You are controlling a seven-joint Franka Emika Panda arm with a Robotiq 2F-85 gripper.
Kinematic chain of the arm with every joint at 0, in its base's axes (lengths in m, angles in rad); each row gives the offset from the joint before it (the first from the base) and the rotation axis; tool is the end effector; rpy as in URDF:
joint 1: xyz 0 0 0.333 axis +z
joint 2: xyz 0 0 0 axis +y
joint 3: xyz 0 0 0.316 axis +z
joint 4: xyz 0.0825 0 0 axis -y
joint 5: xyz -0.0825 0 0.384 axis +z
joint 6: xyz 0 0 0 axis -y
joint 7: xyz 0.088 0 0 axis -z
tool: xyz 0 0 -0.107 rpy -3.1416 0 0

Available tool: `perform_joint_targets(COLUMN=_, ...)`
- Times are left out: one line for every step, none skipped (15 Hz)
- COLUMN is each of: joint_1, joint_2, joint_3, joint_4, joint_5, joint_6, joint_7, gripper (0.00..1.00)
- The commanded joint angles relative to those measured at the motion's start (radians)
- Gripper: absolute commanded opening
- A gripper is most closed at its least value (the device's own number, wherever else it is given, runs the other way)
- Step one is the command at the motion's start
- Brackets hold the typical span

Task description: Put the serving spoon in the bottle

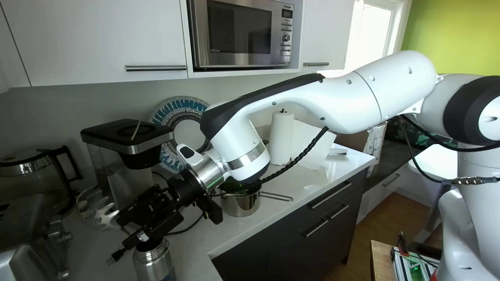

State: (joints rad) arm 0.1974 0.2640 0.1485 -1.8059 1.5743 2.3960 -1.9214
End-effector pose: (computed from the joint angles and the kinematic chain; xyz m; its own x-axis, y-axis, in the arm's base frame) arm 0.6207 0.2241 0.4410 0.1577 0.2816 0.9465 0.9119 -0.4093 -0.0302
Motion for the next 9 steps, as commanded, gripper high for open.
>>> perform_joint_targets(joint_1=0.004, joint_2=-0.075, joint_3=-0.002, joint_4=-0.043, joint_5=-0.062, joint_6=0.012, joint_7=0.056, gripper=1.0)
perform_joint_targets(joint_1=0.003, joint_2=-0.109, joint_3=-0.005, joint_4=-0.062, joint_5=-0.096, joint_6=0.015, joint_7=0.083, gripper=1.0)
perform_joint_targets(joint_1=0.0, joint_2=-0.142, joint_3=-0.008, joint_4=-0.08, joint_5=-0.143, joint_6=0.009, joint_7=0.132, gripper=1.0)
perform_joint_targets(joint_1=-0.002, joint_2=-0.175, joint_3=-0.012, joint_4=-0.098, joint_5=-0.197, joint_6=0.011, joint_7=0.187, gripper=1.0)
perform_joint_targets(joint_1=-0.006, joint_2=-0.218, joint_3=-0.017, joint_4=-0.124, joint_5=-0.257, joint_6=0.024, joint_7=0.242, gripper=1.0)
perform_joint_targets(joint_1=-0.013, joint_2=-0.263, joint_3=-0.022, joint_4=-0.152, joint_5=-0.323, joint_6=0.034, joint_7=0.299, gripper=1.0)
perform_joint_targets(joint_1=-0.019, joint_2=-0.305, joint_3=-0.026, joint_4=-0.182, joint_5=-0.407, joint_6=0.041, joint_7=0.36, gripper=1.0)
perform_joint_targets(joint_1=-0.028, joint_2=-0.363, joint_3=-0.038, joint_4=-0.231, joint_5=-0.5, joint_6=-0.003, joint_7=0.392, gripper=1.0)
perform_joint_targets(joint_1=-0.038, joint_2=-0.413, joint_3=-0.053, joint_4=-0.265, joint_5=-0.564, joint_6=-0.08, joint_7=0.394, gripper=1.0)
